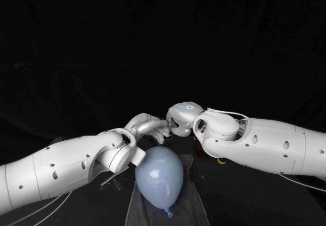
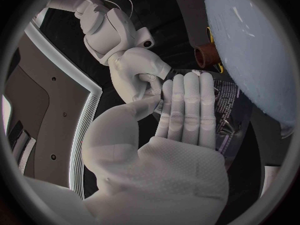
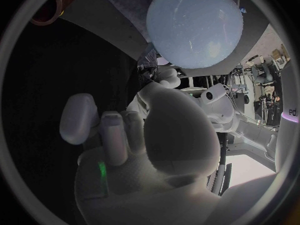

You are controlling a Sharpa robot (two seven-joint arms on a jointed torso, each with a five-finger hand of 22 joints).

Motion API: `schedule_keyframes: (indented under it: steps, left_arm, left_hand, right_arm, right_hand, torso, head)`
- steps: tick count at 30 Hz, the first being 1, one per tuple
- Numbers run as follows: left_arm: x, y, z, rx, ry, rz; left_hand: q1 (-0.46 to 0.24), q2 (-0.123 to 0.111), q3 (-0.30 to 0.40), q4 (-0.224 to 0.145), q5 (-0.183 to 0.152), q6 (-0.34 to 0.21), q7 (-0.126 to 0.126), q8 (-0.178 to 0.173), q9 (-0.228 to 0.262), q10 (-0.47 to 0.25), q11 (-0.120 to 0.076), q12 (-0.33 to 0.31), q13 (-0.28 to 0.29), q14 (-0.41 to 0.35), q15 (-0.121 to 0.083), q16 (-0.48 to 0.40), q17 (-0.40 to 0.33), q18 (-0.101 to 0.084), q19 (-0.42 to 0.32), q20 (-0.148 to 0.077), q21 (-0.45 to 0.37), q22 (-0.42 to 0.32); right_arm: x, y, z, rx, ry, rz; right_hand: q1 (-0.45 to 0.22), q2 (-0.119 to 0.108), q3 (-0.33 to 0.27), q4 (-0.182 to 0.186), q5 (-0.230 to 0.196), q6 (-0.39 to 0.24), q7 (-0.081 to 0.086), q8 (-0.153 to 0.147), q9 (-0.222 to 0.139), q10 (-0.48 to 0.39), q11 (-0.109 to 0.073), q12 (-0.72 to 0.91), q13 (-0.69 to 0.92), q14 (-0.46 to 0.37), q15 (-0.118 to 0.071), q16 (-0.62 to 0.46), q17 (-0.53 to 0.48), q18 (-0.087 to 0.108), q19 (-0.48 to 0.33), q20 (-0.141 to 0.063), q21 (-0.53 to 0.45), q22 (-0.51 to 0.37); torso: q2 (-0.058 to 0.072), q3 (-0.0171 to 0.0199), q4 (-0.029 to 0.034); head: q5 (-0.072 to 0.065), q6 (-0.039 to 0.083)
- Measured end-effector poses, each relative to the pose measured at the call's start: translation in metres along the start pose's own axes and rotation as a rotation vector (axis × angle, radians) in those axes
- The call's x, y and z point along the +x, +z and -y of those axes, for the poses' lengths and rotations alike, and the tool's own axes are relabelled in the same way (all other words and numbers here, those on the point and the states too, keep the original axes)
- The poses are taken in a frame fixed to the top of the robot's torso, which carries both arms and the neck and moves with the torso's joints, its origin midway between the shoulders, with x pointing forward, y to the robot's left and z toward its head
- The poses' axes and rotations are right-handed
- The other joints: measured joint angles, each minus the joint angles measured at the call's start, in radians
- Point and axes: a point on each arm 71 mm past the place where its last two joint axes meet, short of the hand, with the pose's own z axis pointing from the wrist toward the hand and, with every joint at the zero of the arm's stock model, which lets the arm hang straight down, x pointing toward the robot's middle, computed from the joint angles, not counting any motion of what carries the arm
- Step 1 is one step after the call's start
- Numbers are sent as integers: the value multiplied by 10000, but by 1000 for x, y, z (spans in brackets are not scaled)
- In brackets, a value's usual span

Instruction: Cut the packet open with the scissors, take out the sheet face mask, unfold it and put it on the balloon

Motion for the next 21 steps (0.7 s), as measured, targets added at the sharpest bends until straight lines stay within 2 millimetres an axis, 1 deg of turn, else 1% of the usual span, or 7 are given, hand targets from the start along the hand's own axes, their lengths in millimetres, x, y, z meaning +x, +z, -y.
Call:
schedule_keyframes:
  steps: [1,4,6,12,17,20,21]
  left_arm:
    - [0,0,1,27,-2,-6]
    - [0,0,1,67,-11,-15]
    - [0,0,1,92,-24,-21]
    - [0,0,2,152,-87,-20]
    - [-1,0,3,251,-119,-24]
    - [-1,0,5,305,-133,-41]
    - [-1,1,5,326,-139,-47]
  left_hand:
    - [0,0,0,0,0,0,0,0,1,0,0,0,0,0,0,0,0,0,0,0,0,1]
    - [0,0,0,0,0,-1,1,-1,8,-4,3,0,-1,-1,0,0,-1,0,0,0,0,1]
    - [1,0,0,0,0,-2,2,-10,14,-4,4,0,-1,-1,0,0,-1,0,0,0,-1,2]
    - [1,1,-1,-1,-1,-4,4,-32,21,-5,5,0,-2,-2,1,0,-3,-1,0,0,-1,1]
    - [2,0,-2,-2,-1,-6,6,-1,30,-5,5,0,-2,-17,14,-1,-3,-1,-33,34,-1,1]
    - [2,0,-2,-2,-2,-7,7,21,50,-5,5,0,-2,-20,13,-1,5,-1,-33,34,39,2]
    - [2,0,-2,-2,-2,-6,7,22,64,-5,5,0,-3,-24,9,0,5,-1,-33,34,39,10]
  right_arm:
    - [1,0,-1,-13,-54,-6]
    - [0,0,-2,-58,-191,32]
    - [0,0,-2,-86,-287,72]
    - [-1,0,-2,-133,-401,274]
    - [-2,-4,1,-140,-257,614]
    - [-4,-9,3,-148,-64,911]
    - [-4,-12,4,-149,43,1064]
  right_hand:
    - [137,137,104,-63,-18,154,-97,91,12,-10,-70,56,0,-5,-70,0,0,0,12,-79,56,-1]
    - [258,180,275,-135,-55,301,-167,221,78,25,-125,75,-1,0,-169,-2,0,-3,94,-162,134,-3]
    - [292,187,377,-155,-60,349,-186,302,144,-10,-161,75,-2,16,-185,-5,0,-52,140,-208,236,-3]
    - [282,222,643,-253,-91,386,-223,590,146,4,-217,75,-8,-16,-221,5,-7,-56,245,-313,492,0]
    - [194,309,834,-335,-51,387,-224,613,146,-10,-231,75,-7,6,-244,8,-8,-58,276,-345,557,2]
    - [194,309,946,-388,-42,388,-226,843,156,-10,-231,74,-6,18,-256,7,-8,-58,276,-345,599,4]
    - [169,344,971,-389,-23,392,-249,880,187,-10,-232,74,-5,19,-257,7,-8,-59,295,-364,601,4]
  torso:
    - [0,1,0]
    - [0,0,0]
    - [0,1,0]
    - [0,1,0]
    - [1,1,4]
    - [2,3,8]
    - [4,5,8]
  head:
    - [-6,-1]
    - [-18,-7]
    - [-28,-22]
    - [-64,-45]
    - [-80,-48]
    - [-89,-49]
    - [-93,-50]
